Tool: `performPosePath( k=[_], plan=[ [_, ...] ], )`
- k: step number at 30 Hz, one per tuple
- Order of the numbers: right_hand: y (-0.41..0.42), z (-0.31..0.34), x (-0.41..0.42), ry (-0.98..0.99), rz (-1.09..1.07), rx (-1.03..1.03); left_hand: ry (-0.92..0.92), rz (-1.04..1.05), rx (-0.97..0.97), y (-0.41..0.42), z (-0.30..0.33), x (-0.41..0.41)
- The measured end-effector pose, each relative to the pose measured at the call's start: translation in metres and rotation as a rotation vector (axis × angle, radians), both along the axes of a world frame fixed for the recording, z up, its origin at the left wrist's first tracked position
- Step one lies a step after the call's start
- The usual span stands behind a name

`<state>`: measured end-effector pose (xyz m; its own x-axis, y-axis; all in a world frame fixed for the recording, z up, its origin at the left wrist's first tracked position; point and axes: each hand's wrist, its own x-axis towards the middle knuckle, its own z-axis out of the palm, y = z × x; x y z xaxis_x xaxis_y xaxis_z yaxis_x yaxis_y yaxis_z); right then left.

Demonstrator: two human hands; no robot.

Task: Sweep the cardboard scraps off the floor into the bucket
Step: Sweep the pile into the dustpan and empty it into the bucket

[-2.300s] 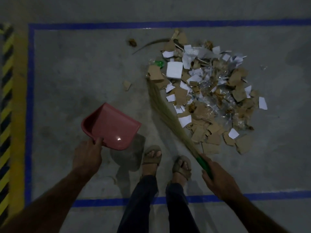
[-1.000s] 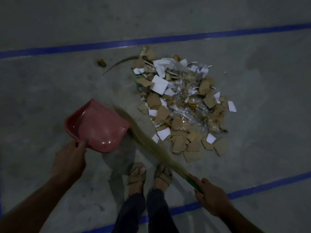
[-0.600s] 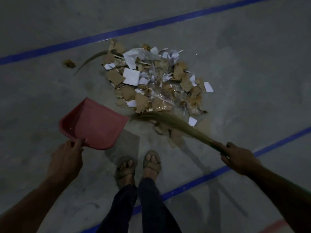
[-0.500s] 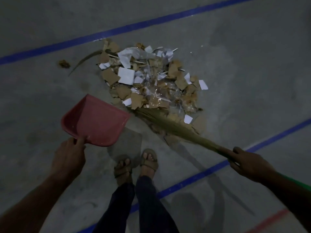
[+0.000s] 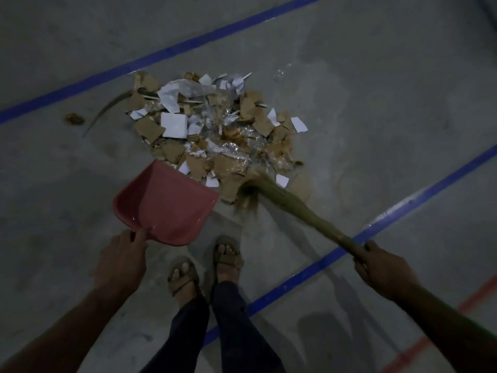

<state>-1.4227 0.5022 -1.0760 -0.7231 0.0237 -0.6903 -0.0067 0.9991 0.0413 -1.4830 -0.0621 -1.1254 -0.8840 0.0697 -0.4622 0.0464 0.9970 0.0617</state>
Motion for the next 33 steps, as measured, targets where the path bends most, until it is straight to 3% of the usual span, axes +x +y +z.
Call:
performPosePath(
  k=[8, 13, 17, 20, 25, 33],
  plan=[
    [-0.011, 0.039, 0.151, -0.053, -0.195, -0.152, 0.000, -0.140, -0.085, 0.013, -0.005, 0.005],
    [-0.040, 0.048, 0.216, 0.062, -0.446, -0.139, 0.028, -0.127, -0.057, 0.024, 0.000, 0.032],
    [-0.092, 0.000, 0.200, 0.175, -0.561, -0.106, 0.042, -0.116, -0.040, 0.031, 0.007, 0.060],
    [-0.122, -0.033, 0.151, 0.139, -0.797, -0.125, 0.066, -0.157, -0.007, 0.042, 0.008, 0.072],
    [-0.141, -0.099, 0.094, -0.070, -0.804, -0.103, 0.091, -0.195, -0.003, 0.047, -0.015, 0.064],
    [-0.178, -0.108, 0.090, -0.008, -0.617, -0.324, 0.082, -0.185, 0.011, 0.051, -0.041, 0.045]
  ],
)
